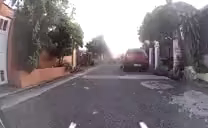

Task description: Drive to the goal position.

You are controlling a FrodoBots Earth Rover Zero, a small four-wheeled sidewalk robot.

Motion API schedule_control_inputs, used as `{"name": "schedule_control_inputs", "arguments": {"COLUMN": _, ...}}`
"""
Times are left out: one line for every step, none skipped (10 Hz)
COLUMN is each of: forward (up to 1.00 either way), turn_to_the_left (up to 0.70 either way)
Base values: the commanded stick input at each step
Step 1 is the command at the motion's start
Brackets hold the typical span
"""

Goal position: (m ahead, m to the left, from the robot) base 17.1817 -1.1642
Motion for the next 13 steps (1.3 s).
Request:
{"name": "schedule_control_inputs", "arguments": {"forward": 0.7, "turn_to_the_left": 0.0}}
{"name": "schedule_control_inputs", "arguments": {"forward": 0.7, "turn_to_the_left": 0.0}}
{"name": "schedule_control_inputs", "arguments": {"forward": 0.7, "turn_to_the_left": 0.0}}
{"name": "schedule_control_inputs", "arguments": {"forward": 0.7, "turn_to_the_left": 0.0}}
{"name": "schedule_control_inputs", "arguments": {"forward": 0.7, "turn_to_the_left": 0.0}}
{"name": "schedule_control_inputs", "arguments": {"forward": 0.7, "turn_to_the_left": 0.0}}
{"name": "schedule_control_inputs", "arguments": {"forward": 0.7, "turn_to_the_left": 0.0}}
{"name": "schedule_control_inputs", "arguments": {"forward": 0.7, "turn_to_the_left": 0.0}}
{"name": "schedule_control_inputs", "arguments": {"forward": 0.7, "turn_to_the_left": 0.0}}
{"name": "schedule_control_inputs", "arguments": {"forward": 0.7, "turn_to_the_left": 0.0}}
{"name": "schedule_control_inputs", "arguments": {"forward": 0.7, "turn_to_the_left": 0.0}}
{"name": "schedule_control_inputs", "arguments": {"forward": 0.7, "turn_to_the_left": 0.0}}
{"name": "schedule_control_inputs", "arguments": {"forward": 0.7, "turn_to_the_left": 0.0}}
